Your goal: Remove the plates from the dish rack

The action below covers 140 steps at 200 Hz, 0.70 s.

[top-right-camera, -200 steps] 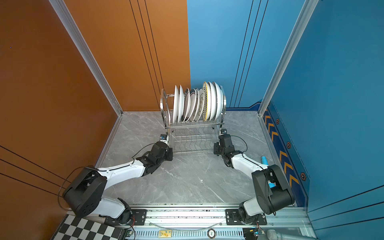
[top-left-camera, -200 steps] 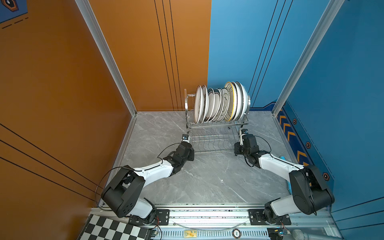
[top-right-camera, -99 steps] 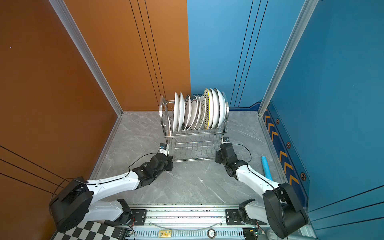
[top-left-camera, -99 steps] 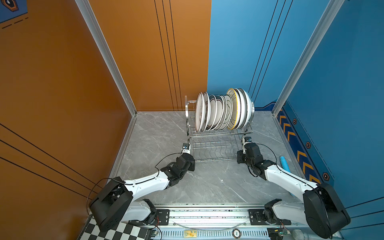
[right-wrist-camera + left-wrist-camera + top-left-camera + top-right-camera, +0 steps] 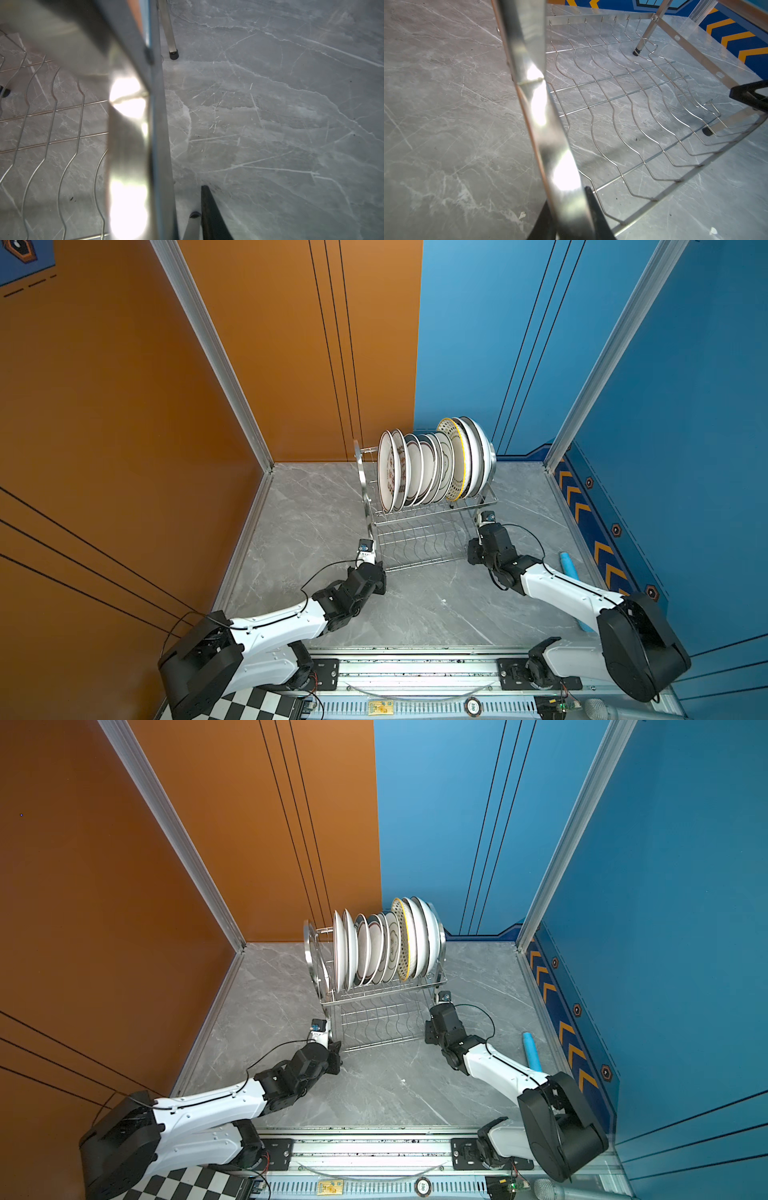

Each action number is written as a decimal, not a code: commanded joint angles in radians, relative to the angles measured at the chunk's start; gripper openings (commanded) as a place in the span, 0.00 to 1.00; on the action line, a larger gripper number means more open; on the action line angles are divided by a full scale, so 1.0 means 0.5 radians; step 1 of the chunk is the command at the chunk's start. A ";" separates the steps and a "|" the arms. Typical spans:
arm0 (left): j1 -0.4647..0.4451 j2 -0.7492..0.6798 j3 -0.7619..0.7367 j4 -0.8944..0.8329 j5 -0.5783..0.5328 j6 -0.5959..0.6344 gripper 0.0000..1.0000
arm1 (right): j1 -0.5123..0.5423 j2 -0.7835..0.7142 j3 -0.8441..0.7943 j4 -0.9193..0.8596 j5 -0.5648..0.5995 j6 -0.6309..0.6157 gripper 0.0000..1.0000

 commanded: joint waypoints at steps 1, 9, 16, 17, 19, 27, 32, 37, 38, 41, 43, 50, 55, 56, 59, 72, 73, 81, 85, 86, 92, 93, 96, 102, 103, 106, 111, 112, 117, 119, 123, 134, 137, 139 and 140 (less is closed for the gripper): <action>-0.078 -0.034 -0.141 -0.331 0.135 -0.228 0.02 | 0.068 0.187 0.103 0.077 -0.344 0.322 0.17; -0.083 -0.055 -0.159 -0.336 0.109 -0.243 0.02 | 0.075 0.231 0.143 0.067 -0.362 0.304 0.17; -0.081 -0.072 -0.166 -0.353 0.094 -0.250 0.02 | 0.083 0.269 0.187 0.042 -0.361 0.295 0.17; -0.081 -0.074 -0.167 -0.356 0.092 -0.250 0.02 | 0.083 0.274 0.191 0.041 -0.360 0.294 0.17; -0.081 -0.078 -0.165 -0.360 0.087 -0.250 0.02 | 0.084 0.283 0.199 0.041 -0.361 0.291 0.17; -0.081 -0.088 -0.168 -0.377 0.071 -0.255 0.02 | 0.087 0.318 0.228 0.046 -0.363 0.284 0.17; -0.081 -0.090 -0.168 -0.384 0.059 -0.256 0.02 | 0.087 0.337 0.241 0.051 -0.366 0.281 0.17; -0.082 -0.092 -0.166 -0.388 0.054 -0.255 0.02 | 0.087 0.352 0.256 0.047 -0.368 0.277 0.17; -0.081 -0.092 -0.165 -0.388 0.055 -0.254 0.02 | 0.087 0.359 0.262 0.048 -0.369 0.275 0.18; -0.082 -0.090 -0.165 -0.388 0.055 -0.251 0.02 | 0.087 0.367 0.268 0.047 -0.369 0.273 0.18; -0.082 -0.089 -0.164 -0.388 0.056 -0.250 0.02 | 0.087 0.372 0.274 0.048 -0.370 0.272 0.18; -0.082 -0.084 -0.161 -0.387 0.058 -0.250 0.02 | 0.087 0.396 0.293 0.051 -0.372 0.265 0.18; -0.081 -0.078 -0.157 -0.385 0.060 -0.247 0.02 | 0.087 0.413 0.307 0.053 -0.369 0.262 0.18; -0.081 -0.076 -0.156 -0.387 0.061 -0.249 0.02 | 0.087 0.416 0.311 0.053 -0.371 0.261 0.19; -0.081 -0.071 -0.156 -0.384 0.062 -0.247 0.02 | 0.084 0.431 0.325 0.051 -0.369 0.257 0.19; -0.083 -0.048 -0.153 -0.379 0.065 -0.253 0.02 | 0.077 0.476 0.375 0.040 -0.368 0.245 0.20; -0.083 -0.047 -0.150 -0.381 0.063 -0.254 0.03 | 0.077 0.477 0.378 0.040 -0.368 0.243 0.20; -0.085 -0.033 -0.151 -0.378 0.055 -0.265 0.02 | 0.075 0.506 0.412 0.039 -0.371 0.236 0.20; -0.085 -0.023 -0.152 -0.378 0.049 -0.270 0.02 | 0.074 0.519 0.427 0.039 -0.377 0.234 0.20; -0.084 -0.021 -0.152 -0.377 0.046 -0.272 0.02 | 0.074 0.527 0.435 0.040 -0.379 0.232 0.20; -0.087 -0.016 -0.154 -0.371 0.037 -0.281 0.03 | 0.075 0.543 0.455 0.040 -0.387 0.232 0.20; -0.085 -0.013 -0.153 -0.371 0.037 -0.284 0.03 | 0.075 0.551 0.461 0.042 -0.389 0.232 0.20; -0.085 -0.009 -0.154 -0.372 0.034 -0.285 0.03 | 0.077 0.560 0.470 0.041 -0.394 0.230 0.20; -0.085 -0.002 -0.155 -0.368 0.030 -0.285 0.03 | 0.078 0.583 0.491 0.044 -0.399 0.227 0.20; -0.085 -0.001 -0.154 -0.367 0.029 -0.284 0.03 | 0.078 0.586 0.495 0.044 -0.401 0.228 0.20; -0.084 0.002 -0.152 -0.367 0.031 -0.285 0.03 | 0.079 0.599 0.508 0.041 -0.403 0.229 0.20; -0.086 0.006 -0.148 -0.369 0.028 -0.284 0.03 | 0.083 0.614 0.520 0.043 -0.407 0.228 0.20; -0.085 0.008 -0.149 -0.371 0.027 -0.285 0.03 | 0.084 0.618 0.526 0.044 -0.410 0.229 0.20; -0.083 0.012 -0.142 -0.373 0.020 -0.287 0.03 | 0.089 0.635 0.538 0.047 -0.412 0.229 0.20; -0.083 0.017 -0.141 -0.375 0.017 -0.287 0.03 | 0.090 0.638 0.539 0.048 -0.412 0.229 0.20; -0.083 0.021 -0.141 -0.376 0.012 -0.287 0.04 | 0.090 0.648 0.547 0.050 -0.409 0.227 0.20; -0.081 0.036 -0.129 -0.386 -0.011 -0.284 0.06 | 0.093 0.674 0.564 0.063 -0.405 0.229 0.20; -0.078 0.042 -0.123 -0.389 -0.016 -0.281 0.06 | 0.093 0.680 0.569 0.068 -0.405 0.229 0.20; -0.080 0.047 -0.120 -0.389 -0.021 -0.279 0.06 | 0.093 0.683 0.570 0.068 -0.404 0.229 0.20; -0.079 0.051 -0.119 -0.389 -0.021 -0.278 0.06 | 0.093 0.686 0.573 0.071 -0.403 0.229 0.20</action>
